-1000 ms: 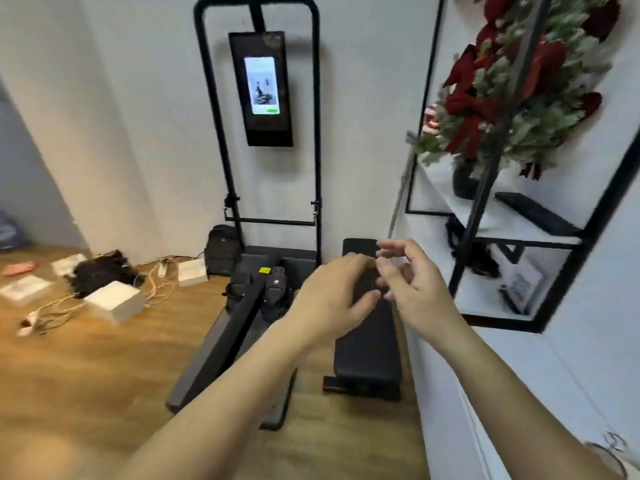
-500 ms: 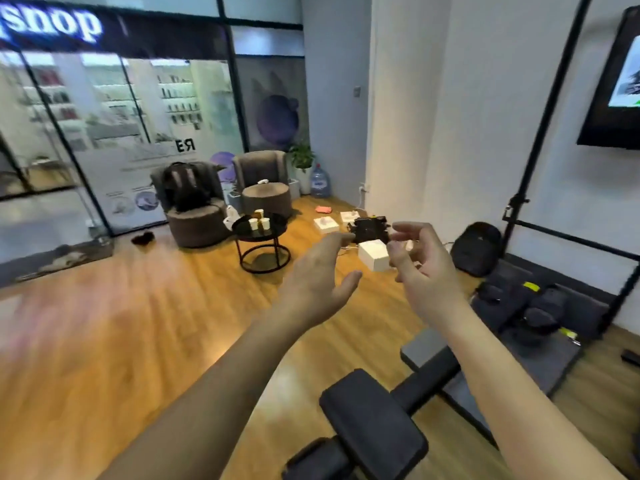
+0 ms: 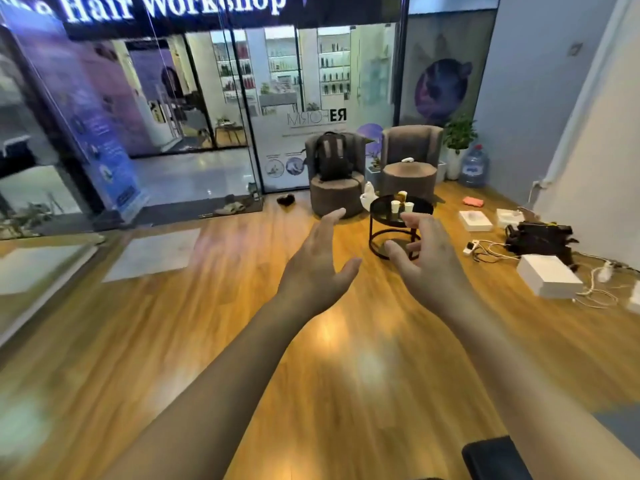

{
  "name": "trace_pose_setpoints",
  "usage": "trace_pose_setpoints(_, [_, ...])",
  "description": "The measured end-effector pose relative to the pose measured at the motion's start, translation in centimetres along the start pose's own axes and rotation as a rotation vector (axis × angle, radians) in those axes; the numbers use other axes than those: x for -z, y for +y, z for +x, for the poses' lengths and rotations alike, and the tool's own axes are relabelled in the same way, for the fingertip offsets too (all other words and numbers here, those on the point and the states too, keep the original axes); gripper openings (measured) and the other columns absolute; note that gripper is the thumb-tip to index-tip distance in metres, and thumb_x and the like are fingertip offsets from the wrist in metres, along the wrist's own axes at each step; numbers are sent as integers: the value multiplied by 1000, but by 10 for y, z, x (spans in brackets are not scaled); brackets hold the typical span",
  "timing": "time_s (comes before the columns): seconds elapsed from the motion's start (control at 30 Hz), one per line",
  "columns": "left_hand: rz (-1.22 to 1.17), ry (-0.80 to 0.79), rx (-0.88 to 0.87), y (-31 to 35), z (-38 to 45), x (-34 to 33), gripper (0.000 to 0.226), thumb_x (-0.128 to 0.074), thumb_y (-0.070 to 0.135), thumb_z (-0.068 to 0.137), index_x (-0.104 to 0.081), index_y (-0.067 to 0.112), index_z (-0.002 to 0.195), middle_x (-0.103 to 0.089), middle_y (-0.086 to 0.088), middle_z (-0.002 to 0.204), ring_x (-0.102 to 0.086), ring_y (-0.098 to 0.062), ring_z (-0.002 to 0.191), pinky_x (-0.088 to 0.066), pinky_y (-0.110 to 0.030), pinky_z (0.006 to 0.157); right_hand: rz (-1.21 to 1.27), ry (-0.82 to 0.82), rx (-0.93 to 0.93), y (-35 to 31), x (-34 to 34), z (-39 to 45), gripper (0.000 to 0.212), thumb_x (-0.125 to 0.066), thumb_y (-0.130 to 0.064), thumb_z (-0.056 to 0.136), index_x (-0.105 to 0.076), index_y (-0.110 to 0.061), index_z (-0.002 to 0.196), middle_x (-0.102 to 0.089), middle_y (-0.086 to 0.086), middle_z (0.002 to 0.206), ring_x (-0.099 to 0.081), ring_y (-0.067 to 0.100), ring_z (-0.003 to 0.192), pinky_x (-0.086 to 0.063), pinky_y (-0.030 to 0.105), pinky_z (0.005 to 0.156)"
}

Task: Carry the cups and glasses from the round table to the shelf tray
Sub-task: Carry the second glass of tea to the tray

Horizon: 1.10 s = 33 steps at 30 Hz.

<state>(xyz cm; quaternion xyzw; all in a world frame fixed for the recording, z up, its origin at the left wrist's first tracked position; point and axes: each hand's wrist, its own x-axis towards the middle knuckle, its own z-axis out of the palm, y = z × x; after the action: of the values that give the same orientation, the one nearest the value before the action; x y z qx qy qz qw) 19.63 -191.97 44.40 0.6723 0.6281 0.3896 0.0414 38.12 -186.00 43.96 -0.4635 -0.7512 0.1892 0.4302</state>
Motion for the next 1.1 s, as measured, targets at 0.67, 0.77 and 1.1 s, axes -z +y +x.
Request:
trace_pose_setpoints(0.67, [-91, -158, -35, -182, 442, -169, 73, -67, 36, 95, -24, 31, 153, -37, 9, 155, -42, -10, 137, -46, -28, 98, -1, -36, -165, 177, -127, 414, 49, -60, -39, 97, -42, -29, 141, -47, -5, 141, -60, 7, 102, -49, 15, 70])
trace_pose_setpoints(0.77, [-121, -155, -49, -214, 497, -192, 71, -67, 35, 95, -26, 30, 153, -41, 9, 151, -44, -9, 135, -45, -26, 95, -13, -46, -180, 213, -158, 468, 49, -60, -41, 97, -41, -30, 140, -47, -6, 141, -60, 9, 104, -54, 19, 72])
trace_pose_setpoints(1.1, [-132, -289, -43, -328, 735, -279, 73, -68, 36, 93, -25, 35, 151, -41, 11, 153, -44, -11, 139, -48, -25, 98, -37, -6, -332, 323, -247, 687, 50, -60, -43, 97, -39, -35, 141, -44, -6, 145, -59, 13, 109, -57, 24, 75])
